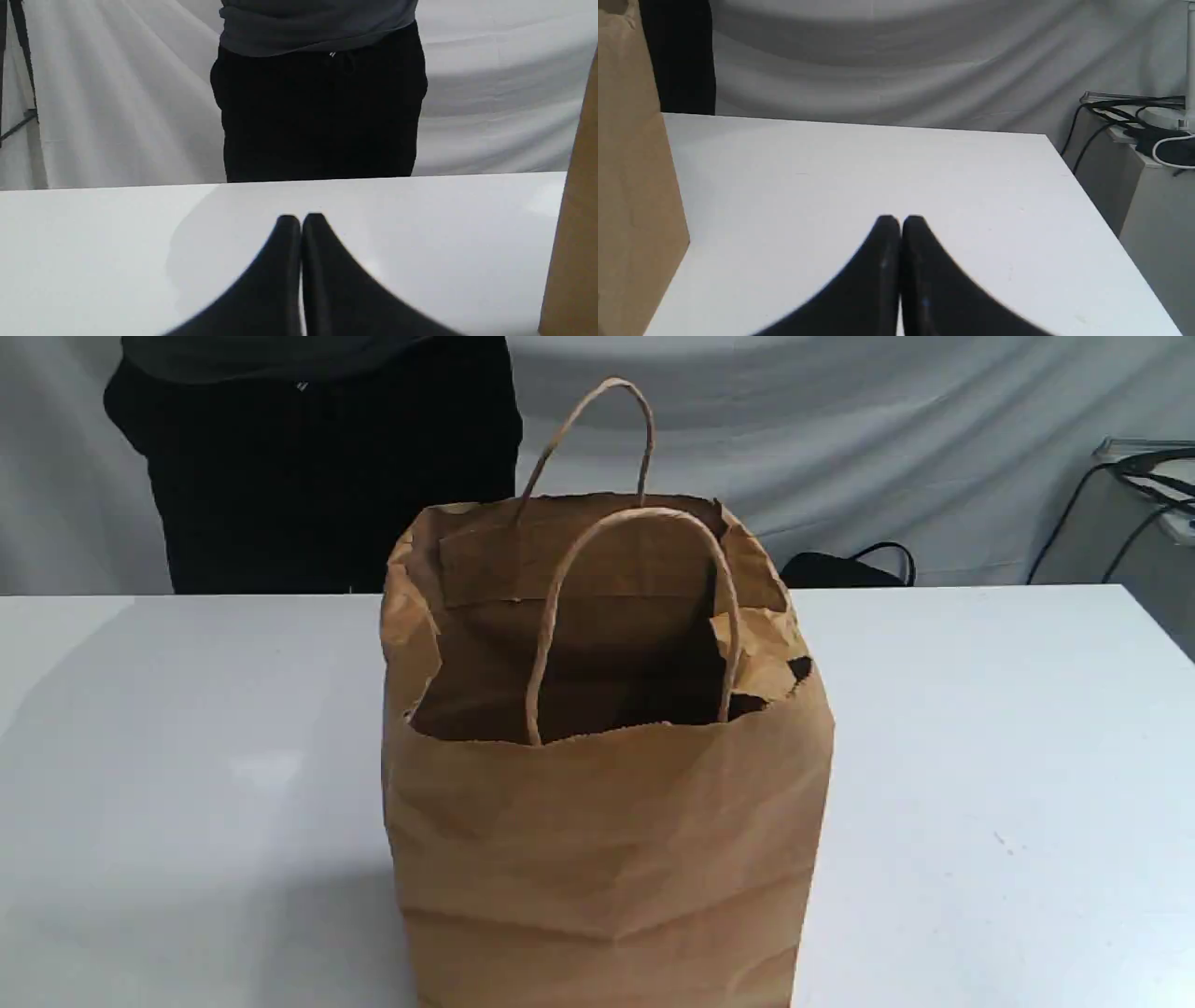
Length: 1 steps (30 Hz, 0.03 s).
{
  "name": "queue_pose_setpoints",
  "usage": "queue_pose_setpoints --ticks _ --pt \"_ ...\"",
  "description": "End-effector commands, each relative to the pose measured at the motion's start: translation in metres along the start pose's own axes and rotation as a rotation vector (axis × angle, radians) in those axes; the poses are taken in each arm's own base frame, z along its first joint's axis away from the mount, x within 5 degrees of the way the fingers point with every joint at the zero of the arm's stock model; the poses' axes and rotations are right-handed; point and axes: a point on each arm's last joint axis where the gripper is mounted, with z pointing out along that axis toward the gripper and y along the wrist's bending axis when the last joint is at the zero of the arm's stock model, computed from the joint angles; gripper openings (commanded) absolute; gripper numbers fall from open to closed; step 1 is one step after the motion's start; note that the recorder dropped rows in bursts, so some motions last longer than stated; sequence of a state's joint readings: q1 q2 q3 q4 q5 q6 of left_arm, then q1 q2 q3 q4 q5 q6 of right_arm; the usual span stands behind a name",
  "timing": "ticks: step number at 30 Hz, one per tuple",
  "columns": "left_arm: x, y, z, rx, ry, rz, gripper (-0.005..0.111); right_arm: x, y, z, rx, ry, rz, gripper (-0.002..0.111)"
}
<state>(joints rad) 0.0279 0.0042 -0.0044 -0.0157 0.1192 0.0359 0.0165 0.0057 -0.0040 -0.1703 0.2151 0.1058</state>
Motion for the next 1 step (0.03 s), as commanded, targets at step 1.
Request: queue_pose_setpoints --ticks 1 --pt "0.0003 0.0002 -0.0001 -0.003 -0.010 -0.004 0.000 0.0011 -0.0003 -0.0002 0.007 -0.002 0.000 0.000"
